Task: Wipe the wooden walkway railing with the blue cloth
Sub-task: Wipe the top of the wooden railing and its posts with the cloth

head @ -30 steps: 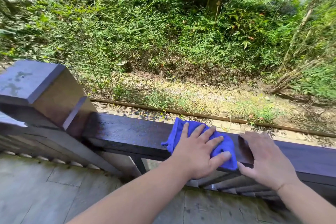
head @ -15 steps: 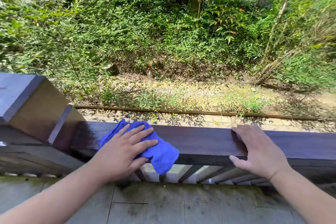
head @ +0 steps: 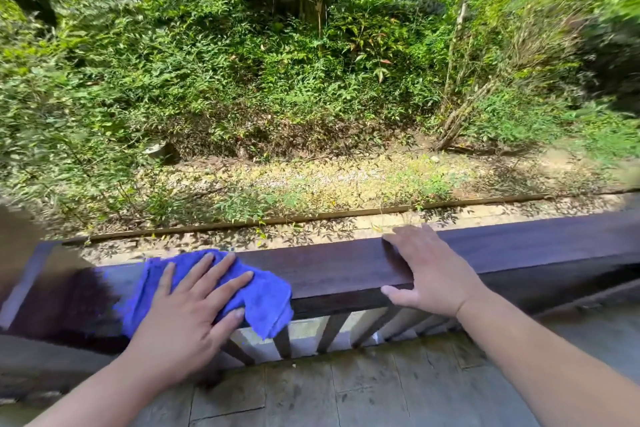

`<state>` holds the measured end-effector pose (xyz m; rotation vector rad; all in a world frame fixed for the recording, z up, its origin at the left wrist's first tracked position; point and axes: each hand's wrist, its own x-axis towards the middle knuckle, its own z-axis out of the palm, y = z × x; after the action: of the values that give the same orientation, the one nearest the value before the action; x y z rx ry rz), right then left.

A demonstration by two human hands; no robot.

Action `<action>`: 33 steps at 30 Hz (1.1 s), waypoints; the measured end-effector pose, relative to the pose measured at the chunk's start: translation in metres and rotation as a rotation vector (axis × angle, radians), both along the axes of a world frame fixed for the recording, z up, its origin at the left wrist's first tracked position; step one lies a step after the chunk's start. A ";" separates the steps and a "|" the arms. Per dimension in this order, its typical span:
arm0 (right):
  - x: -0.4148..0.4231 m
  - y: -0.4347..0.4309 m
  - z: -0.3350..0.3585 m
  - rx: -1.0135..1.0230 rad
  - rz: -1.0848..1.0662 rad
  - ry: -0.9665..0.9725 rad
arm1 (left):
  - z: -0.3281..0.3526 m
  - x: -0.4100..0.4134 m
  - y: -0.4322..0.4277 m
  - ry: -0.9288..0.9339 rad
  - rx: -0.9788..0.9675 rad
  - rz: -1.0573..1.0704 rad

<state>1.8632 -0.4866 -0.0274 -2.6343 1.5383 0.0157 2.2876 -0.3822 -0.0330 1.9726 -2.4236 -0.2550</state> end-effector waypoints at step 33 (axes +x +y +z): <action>-0.210 0.021 0.012 -0.073 -0.078 -0.021 | 0.005 -0.449 -0.117 0.066 0.093 -0.266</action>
<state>1.6537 -0.4657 -0.0151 -2.6181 1.6639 -0.0741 1.8385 -0.4989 -0.0278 1.6383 -2.6720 -0.4346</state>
